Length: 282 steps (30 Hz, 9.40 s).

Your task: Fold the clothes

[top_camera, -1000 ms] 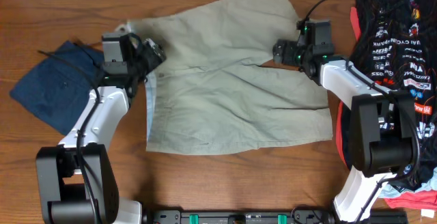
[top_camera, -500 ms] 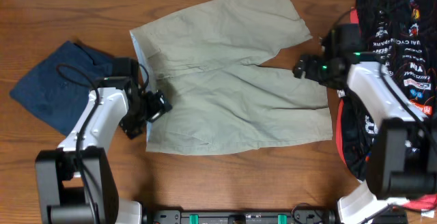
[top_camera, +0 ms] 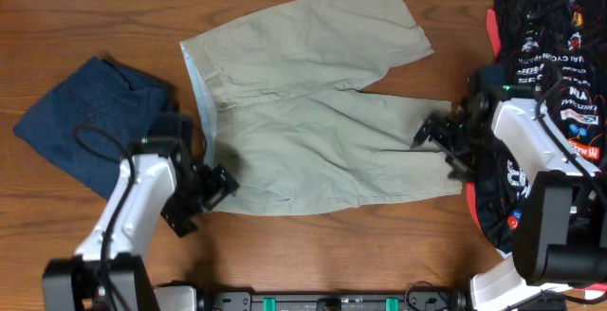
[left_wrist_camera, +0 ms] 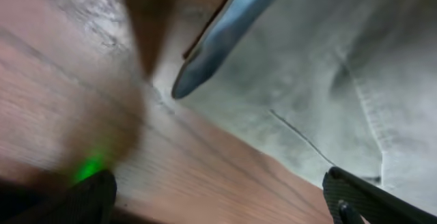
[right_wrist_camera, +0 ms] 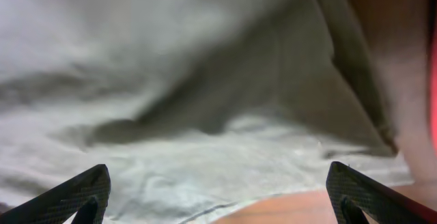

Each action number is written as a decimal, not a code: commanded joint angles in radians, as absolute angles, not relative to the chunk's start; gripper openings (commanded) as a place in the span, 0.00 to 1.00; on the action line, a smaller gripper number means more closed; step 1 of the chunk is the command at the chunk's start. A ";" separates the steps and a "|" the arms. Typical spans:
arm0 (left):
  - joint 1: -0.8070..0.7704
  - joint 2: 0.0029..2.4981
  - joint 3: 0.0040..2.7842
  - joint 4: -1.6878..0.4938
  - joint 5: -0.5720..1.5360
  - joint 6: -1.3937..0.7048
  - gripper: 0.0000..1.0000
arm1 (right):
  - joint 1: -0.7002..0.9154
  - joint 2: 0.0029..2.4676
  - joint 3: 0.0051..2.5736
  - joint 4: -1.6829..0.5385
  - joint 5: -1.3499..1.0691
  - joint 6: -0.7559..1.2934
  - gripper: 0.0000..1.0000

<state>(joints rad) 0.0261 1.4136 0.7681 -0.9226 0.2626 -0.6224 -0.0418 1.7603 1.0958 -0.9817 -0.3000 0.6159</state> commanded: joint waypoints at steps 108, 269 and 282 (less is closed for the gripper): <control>0.028 1.492 0.672 0.247 0.049 -0.653 0.08 | 0.207 2.085 1.353 0.304 -0.138 0.253 0.37; -0.353 1.452 0.937 -0.128 0.509 -0.503 0.80 | 0.270 2.041 1.395 -0.925 0.097 0.194 0.52; -0.173 1.549 0.932 -0.305 0.343 -0.473 0.98 | 0.213 1.877 1.395 -0.934 -0.019 0.118 0.53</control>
<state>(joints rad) -0.1753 1.4960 0.9119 -0.2993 0.3599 -0.4950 0.2016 1.8896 1.3972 -0.9283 0.0074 0.1375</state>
